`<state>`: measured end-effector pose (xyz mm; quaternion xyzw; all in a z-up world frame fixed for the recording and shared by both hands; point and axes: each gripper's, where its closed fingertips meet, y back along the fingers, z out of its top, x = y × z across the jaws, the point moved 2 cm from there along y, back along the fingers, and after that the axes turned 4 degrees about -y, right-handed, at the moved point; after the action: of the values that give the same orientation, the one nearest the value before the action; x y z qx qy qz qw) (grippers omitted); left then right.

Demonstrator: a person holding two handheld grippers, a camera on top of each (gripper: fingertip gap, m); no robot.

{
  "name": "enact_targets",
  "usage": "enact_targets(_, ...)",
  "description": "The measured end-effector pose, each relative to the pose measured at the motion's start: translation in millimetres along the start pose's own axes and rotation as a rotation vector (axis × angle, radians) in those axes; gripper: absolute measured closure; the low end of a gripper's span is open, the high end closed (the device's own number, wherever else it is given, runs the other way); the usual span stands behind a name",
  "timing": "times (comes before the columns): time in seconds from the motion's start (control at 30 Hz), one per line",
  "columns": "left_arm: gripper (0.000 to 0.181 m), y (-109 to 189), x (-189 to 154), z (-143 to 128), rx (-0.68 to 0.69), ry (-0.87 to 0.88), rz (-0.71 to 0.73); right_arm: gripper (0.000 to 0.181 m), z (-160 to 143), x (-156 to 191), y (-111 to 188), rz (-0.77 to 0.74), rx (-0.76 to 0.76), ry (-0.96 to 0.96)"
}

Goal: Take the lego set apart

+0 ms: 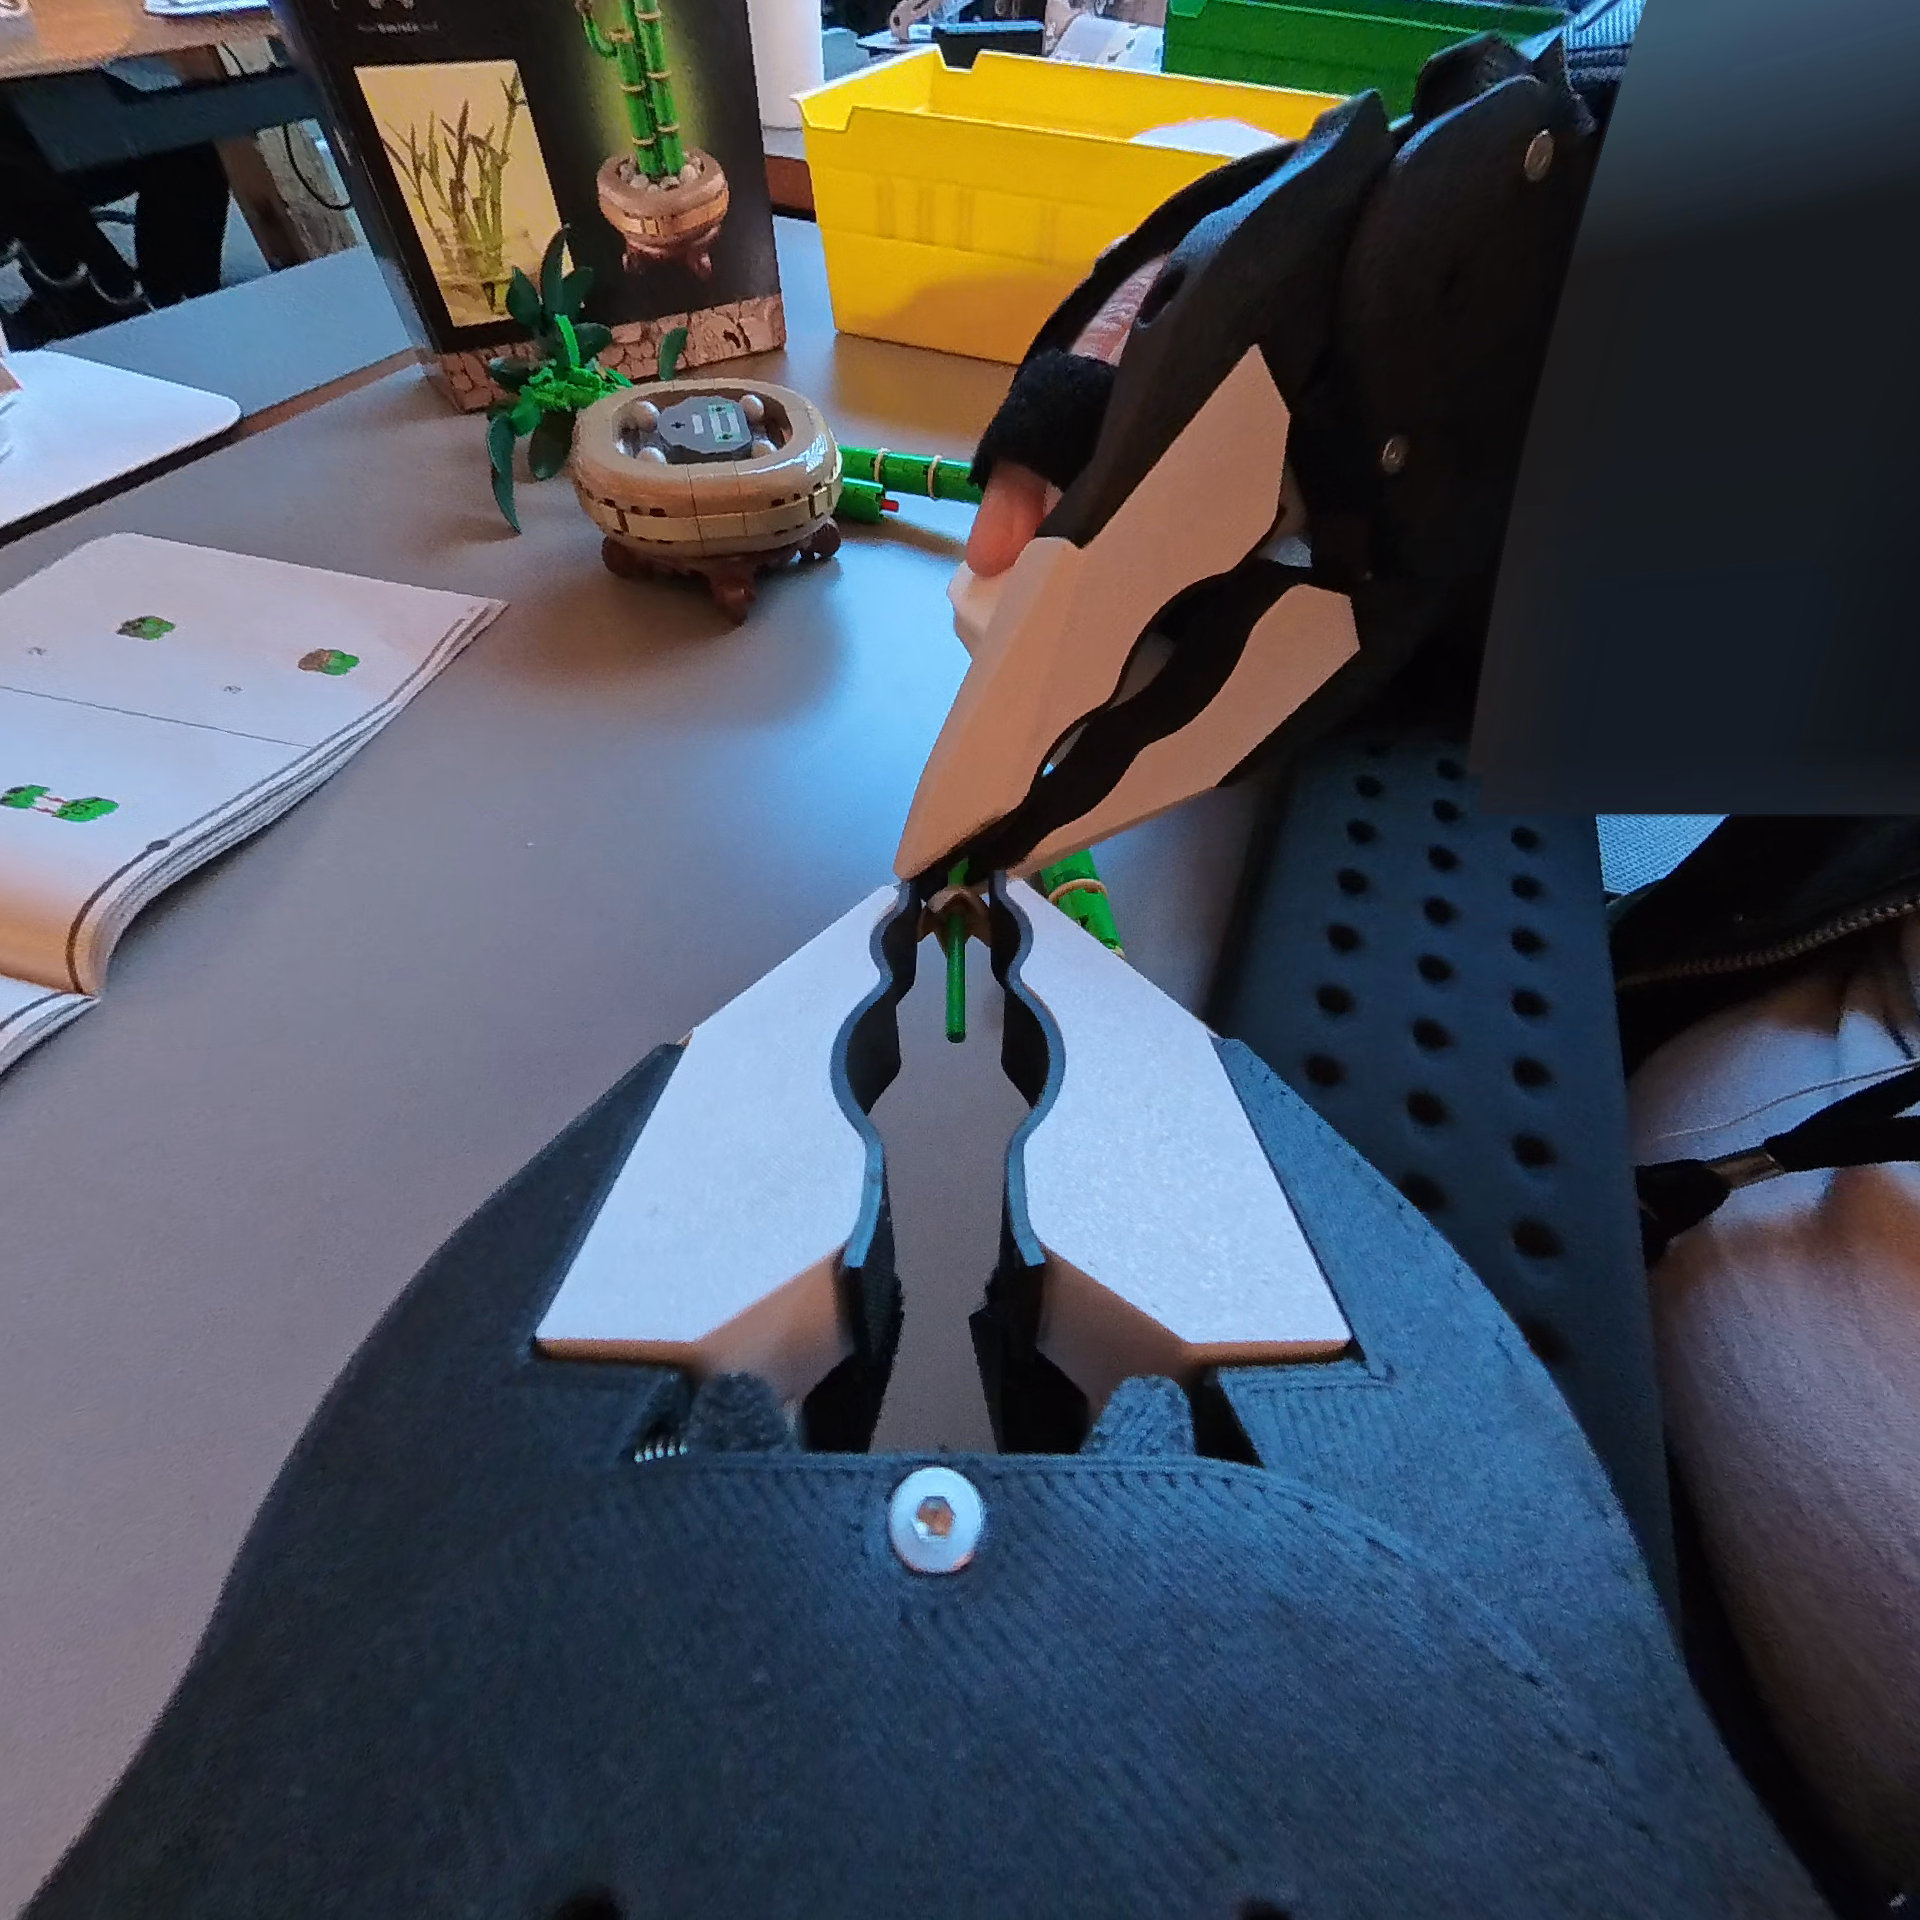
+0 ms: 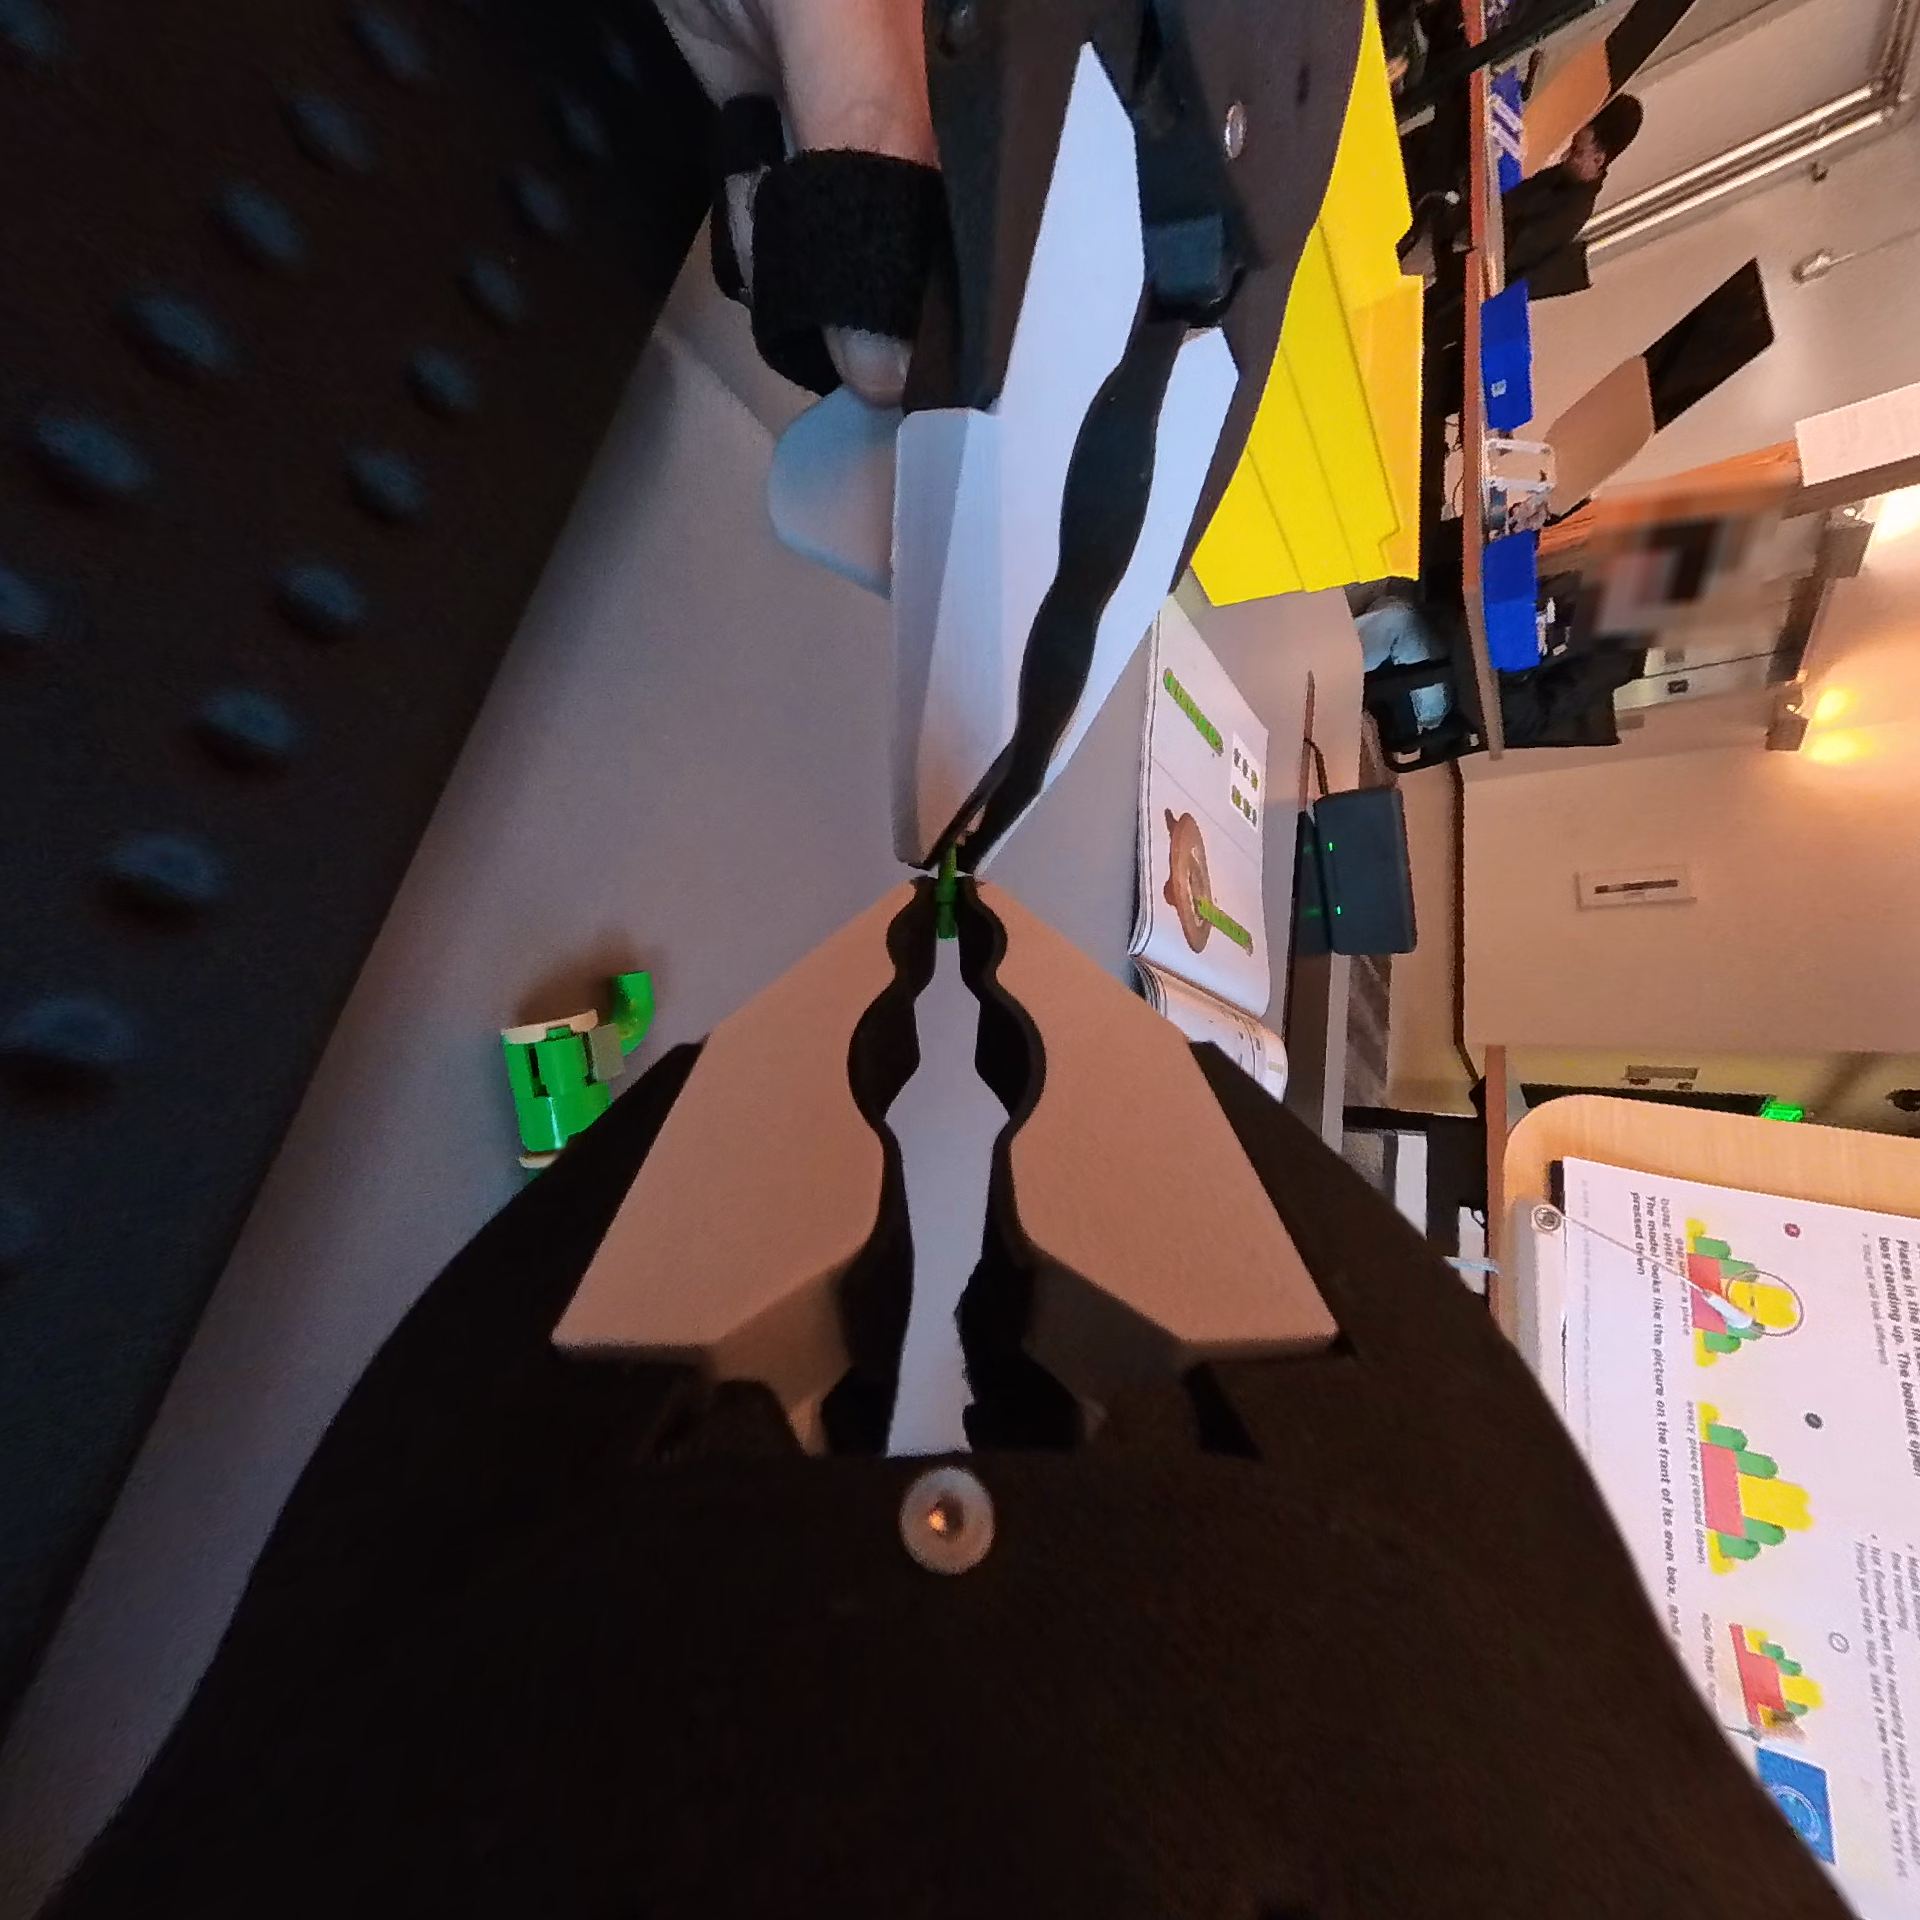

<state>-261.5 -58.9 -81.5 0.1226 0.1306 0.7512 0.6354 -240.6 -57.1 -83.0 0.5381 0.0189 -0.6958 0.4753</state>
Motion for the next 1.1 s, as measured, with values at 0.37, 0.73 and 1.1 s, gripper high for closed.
enact_targets(0.37, 0.169, 1.3, -3.3, 2.2, 0.001, -0.039, -0.006, 0.179, -0.6, -1.0, 4.8, 0.005, 0.001, 0.026)
enact_targets(0.73, 0.169, 3.6, -2.1, 3.3, -0.008, -0.038, 0.001, 0.179, -4.9, -3.5, 7.2, 0.014, -0.018, -0.012)
enact_targets(1.1, 0.168, -7.7, -1.8, -7.2, 0.065, -0.112, 0.072, 0.179, -1.0, -3.5, 4.0, 0.003, -0.035, -0.042)
